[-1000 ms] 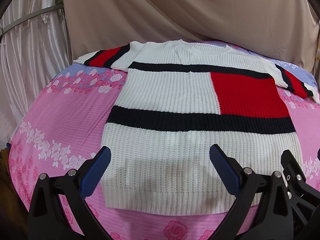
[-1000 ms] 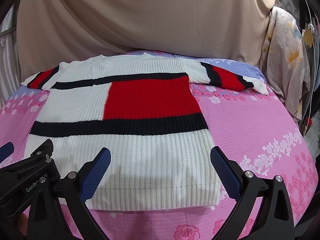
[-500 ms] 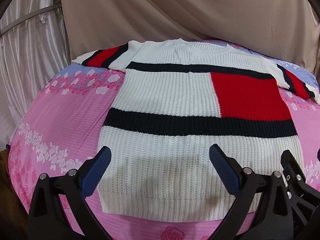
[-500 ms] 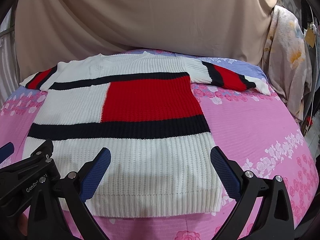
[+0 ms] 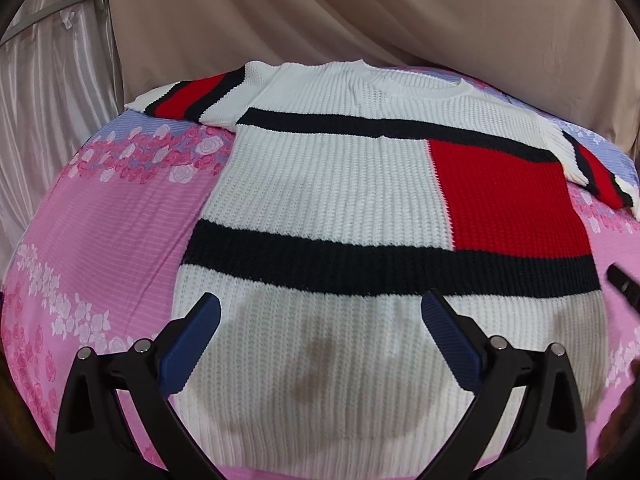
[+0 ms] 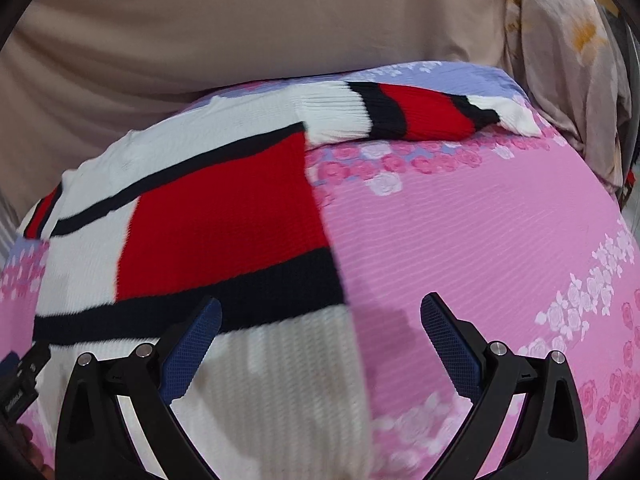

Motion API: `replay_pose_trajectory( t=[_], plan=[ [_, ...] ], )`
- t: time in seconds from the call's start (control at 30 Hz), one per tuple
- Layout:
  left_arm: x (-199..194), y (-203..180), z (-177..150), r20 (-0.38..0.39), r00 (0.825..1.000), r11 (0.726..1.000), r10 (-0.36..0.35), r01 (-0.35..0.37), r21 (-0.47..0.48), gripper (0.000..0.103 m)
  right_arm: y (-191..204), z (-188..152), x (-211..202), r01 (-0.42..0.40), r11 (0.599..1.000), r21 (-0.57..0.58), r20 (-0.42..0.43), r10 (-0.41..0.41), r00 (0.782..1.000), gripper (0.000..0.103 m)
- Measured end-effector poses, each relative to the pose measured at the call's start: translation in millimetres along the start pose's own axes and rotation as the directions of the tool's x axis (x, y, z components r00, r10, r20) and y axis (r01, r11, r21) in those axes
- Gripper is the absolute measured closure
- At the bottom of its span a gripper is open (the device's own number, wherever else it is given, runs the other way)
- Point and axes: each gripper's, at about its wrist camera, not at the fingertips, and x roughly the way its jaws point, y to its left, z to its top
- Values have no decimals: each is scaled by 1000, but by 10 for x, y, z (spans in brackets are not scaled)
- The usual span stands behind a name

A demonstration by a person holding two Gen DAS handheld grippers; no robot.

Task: Fold small clothes
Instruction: 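Grasp the striped sleeve cuff with the right gripper while the left gripper grasps the sweater body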

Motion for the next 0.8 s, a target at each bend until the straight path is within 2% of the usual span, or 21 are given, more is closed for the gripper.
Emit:
replay_pose_trajectory(
  t=[0.13, 0.3, 0.43, 0.47, 0.53, 0.63, 0.67, 0.7, 0.73, 0.8],
  plan=[
    [215, 23, 130, -28, 999, 1000, 22, -22, 12, 5, -586, 487, 351, 64, 994, 89, 16, -65, 998, 5],
    [510, 170, 358, -73, 997, 1000, -11, 10, -12, 5, -1391, 1112, 782, 6, 966, 260, 30, -14, 999, 5],
    [650, 288, 565, -60, 998, 999, -31, 30, -24, 5, -1849, 1486, 1097, -31, 933, 359, 37, 19, 999, 5],
    [672, 305, 609, -54, 998, 999, -30, 29, -22, 5, -1968, 1561, 1198, -33, 920, 391, 30, 23, 999, 8],
    [708, 349, 696, -41, 999, 999, -33, 32, -21, 5, -2116, 1639, 1349, -17, 898, 440, 11, 14, 1000, 18],
    [750, 411, 808, -25, 999, 999, -29, 28, -27, 5, -2254, 1775, 1493, -22, 861, 508, 35, 5, 999, 54],
    [760, 429, 840, -20, 999, 999, -33, 33, -31, 5, -2223, 1859, 1496, -41, 852, 521, 49, 18, 999, 87],
    [777, 453, 884, -19, 999, 999, -38, 38, -37, 5, -2160, 1951, 1467, -69, 848, 525, 74, 36, 997, 92],
    [790, 473, 919, -18, 999, 998, -42, 41, -43, 5, -2010, 2054, 1357, -104, 855, 508, 129, 43, 991, 92],
    [796, 497, 992, -5, 999, 997, -52, 52, -54, 5, -1443, 2329, 1009, -183, 912, 366, 257, 90, 962, 93]
  ],
)
